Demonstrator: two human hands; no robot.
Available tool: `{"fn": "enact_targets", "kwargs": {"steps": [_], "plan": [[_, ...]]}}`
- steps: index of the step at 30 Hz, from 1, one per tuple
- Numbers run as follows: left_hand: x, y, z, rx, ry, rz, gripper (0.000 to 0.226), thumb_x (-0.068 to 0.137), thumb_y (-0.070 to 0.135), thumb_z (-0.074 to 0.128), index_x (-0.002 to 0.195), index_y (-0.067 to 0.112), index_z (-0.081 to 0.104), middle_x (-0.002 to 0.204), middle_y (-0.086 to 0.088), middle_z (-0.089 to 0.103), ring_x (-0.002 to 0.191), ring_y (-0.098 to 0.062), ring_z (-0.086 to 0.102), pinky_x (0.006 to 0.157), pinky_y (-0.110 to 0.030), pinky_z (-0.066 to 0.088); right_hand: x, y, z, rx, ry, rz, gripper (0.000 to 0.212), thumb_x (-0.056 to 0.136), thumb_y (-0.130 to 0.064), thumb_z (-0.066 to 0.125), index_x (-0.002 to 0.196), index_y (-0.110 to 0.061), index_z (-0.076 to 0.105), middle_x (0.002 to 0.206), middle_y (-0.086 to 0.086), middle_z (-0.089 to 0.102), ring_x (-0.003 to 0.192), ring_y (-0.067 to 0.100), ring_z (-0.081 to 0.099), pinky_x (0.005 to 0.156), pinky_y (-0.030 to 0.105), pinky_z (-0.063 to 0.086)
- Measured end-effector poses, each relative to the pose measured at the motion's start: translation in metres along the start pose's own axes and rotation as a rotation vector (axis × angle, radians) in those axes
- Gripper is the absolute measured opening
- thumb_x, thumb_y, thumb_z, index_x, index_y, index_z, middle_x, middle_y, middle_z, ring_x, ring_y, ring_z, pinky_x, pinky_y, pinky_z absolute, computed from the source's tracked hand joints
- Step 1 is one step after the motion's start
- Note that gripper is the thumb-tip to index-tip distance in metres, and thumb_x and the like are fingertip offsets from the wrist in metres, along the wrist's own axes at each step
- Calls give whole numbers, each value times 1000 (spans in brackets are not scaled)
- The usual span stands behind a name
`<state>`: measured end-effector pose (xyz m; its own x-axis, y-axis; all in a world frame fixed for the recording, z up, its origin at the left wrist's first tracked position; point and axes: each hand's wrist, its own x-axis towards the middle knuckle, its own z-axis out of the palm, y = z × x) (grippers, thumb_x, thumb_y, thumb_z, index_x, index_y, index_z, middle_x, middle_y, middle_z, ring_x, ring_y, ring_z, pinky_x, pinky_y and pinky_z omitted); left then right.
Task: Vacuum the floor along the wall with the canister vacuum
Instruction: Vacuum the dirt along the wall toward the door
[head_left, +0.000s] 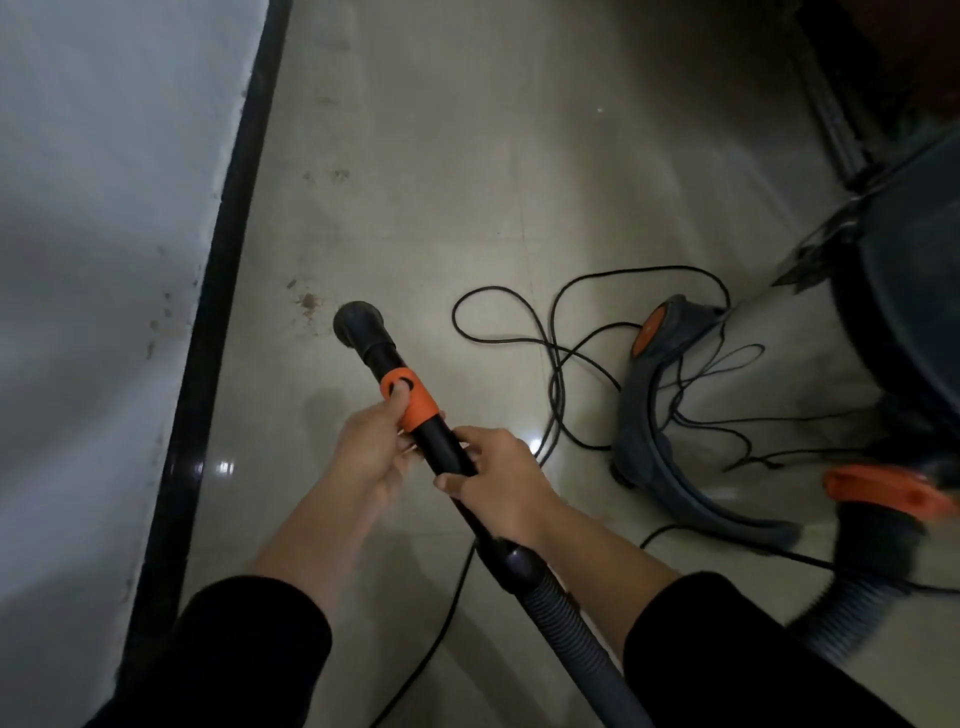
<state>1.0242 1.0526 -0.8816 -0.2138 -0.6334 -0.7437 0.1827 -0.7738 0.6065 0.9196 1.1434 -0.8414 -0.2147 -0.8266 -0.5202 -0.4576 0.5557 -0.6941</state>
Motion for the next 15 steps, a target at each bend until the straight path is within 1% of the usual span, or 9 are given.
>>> {"fn": "enact_targets", "kwargs": {"steps": [1, 3, 5, 6, 9, 12, 15], "plan": [[-19, 13, 8, 19, -8, 16, 29, 99, 28, 52, 112, 2, 54, 98, -17, 67, 87, -26, 69, 72, -39, 54, -16, -14, -15, -15, 14, 18, 35, 84, -22, 70, 118, -16, 64, 101, 6, 69, 92, 22, 65, 83, 33, 54], [-59, 40, 23, 19, -3, 22, 22, 99, 25, 52, 106, 5, 56, 96, -16, 67, 88, -26, 68, 79, -43, 53, -48, -41, -47, -52, 50, 66, 52, 86, -29, 69, 135, -18, 54, 121, 3, 64, 111, 20, 60, 93, 27, 47], [-100, 64, 40, -1, 3, 23, 17, 99, 24, 52, 101, 8, 58, 96, -15, 67, 92, -26, 67, 86, -47, 51, -80, -63, -82, -68, 96, 99, 57, 89, -31, 65, 142, -19, 48, 131, 1, 58, 120, 17, 54, 97, 25, 43], [-119, 74, 50, -3, -4, 28, 16, 99, 24, 52, 100, 9, 58, 97, -14, 67, 94, -26, 66, 88, -47, 50, -94, -73, -100, -84, 126, 103, 55, 91, -31, 64, 142, -19, 48, 133, 0, 57, 121, 17, 54, 98, 26, 43], [-167, 94, 79, 17, -49, 51, 14, 100, 23, 49, 99, 12, 58, 93, -9, 64, 89, -21, 64, 92, -47, 47, -134, -95, -153, -172, 195, 102, 49, 94, -29, 60, 141, -19, 48, 136, 0, 56, 124, 17, 52, 104, 30, 42], [-197, 99, 105, 32, -81, 74, 21, 100, 23, 48, 114, 10, 55, 97, -7, 64, 93, -21, 62, 97, -49, 44, -164, -101, -211, -366, 214, 102, 44, 97, -24, 53, 141, -17, 48, 141, 5, 50, 128, 24, 49, 104, 32, 40], [-209, 92, 128, 36, -69, 88, 22, 100, 23, 49, 118, 10, 53, 97, -7, 63, 99, -24, 60, 100, -50, 43, -185, -85, -275, -598, 268, 148, 36, 94, -16, 51, 130, -12, 56, 131, 8, 53, 126, 28, 48, 98, 35, 43]]}}
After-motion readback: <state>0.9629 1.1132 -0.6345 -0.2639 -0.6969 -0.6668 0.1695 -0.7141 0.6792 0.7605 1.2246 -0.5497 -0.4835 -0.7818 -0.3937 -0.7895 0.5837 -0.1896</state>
